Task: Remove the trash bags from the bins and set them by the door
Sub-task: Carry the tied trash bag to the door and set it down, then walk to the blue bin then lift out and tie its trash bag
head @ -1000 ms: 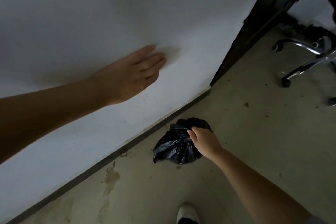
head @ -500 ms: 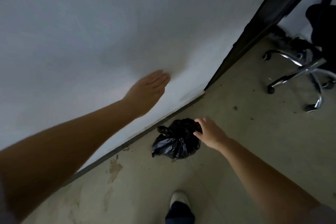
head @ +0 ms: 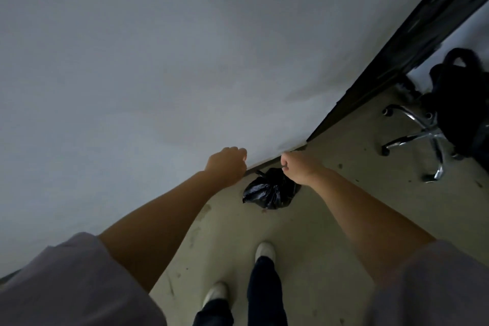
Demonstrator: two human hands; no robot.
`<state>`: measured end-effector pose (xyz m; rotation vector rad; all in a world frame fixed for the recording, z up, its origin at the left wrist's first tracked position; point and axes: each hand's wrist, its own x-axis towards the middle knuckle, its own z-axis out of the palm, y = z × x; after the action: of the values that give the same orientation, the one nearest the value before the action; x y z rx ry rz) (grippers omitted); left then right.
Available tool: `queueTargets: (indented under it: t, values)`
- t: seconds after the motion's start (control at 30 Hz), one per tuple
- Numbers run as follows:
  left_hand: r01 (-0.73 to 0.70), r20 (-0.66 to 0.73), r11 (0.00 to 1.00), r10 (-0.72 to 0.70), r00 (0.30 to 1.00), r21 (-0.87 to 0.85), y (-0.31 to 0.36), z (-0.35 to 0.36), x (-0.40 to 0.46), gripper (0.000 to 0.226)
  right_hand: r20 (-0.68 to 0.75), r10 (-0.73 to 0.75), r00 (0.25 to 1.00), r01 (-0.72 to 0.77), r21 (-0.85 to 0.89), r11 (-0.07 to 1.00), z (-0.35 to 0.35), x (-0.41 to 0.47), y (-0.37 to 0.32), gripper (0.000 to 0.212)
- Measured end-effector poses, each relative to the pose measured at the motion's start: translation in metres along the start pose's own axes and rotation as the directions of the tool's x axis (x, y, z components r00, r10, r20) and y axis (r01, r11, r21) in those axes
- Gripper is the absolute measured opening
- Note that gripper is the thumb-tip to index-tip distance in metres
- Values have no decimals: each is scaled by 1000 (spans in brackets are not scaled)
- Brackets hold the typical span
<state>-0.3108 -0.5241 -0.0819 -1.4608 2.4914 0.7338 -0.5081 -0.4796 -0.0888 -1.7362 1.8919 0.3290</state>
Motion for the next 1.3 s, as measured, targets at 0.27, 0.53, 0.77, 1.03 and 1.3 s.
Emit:
queueTargets:
  t: [0.27, 0.53, 0.77, 1.03, 1.3]
  values:
    - [127, -88, 990, -132, 987, -60, -31, -55, -123, 28, 60, -30, 998, 41, -199, 979, -40, -85, -82, 17]
    - [358, -123, 929, -368, 922, -100, -47, -51, -218, 30, 40, -309, 950, 307, -295, 905, -52, -117, -147, 34]
    - [610, -119, 762, -641, 759, -216, -37, 6, -327, 28, 137, -557, 819, 559, -408, 722, -10, -141, -191, 51]
    - [775, -7, 456, -864, 504, -437, -13, 91, -469, 46, 426, -636, 644, 760, -454, 465, 76, -211, -277, 53]
    - [807, 127, 169, -949, 288, -566, 0, 165, -604, 51, 628, -631, 456, 877, -436, 200, 185, -320, -367, 49]
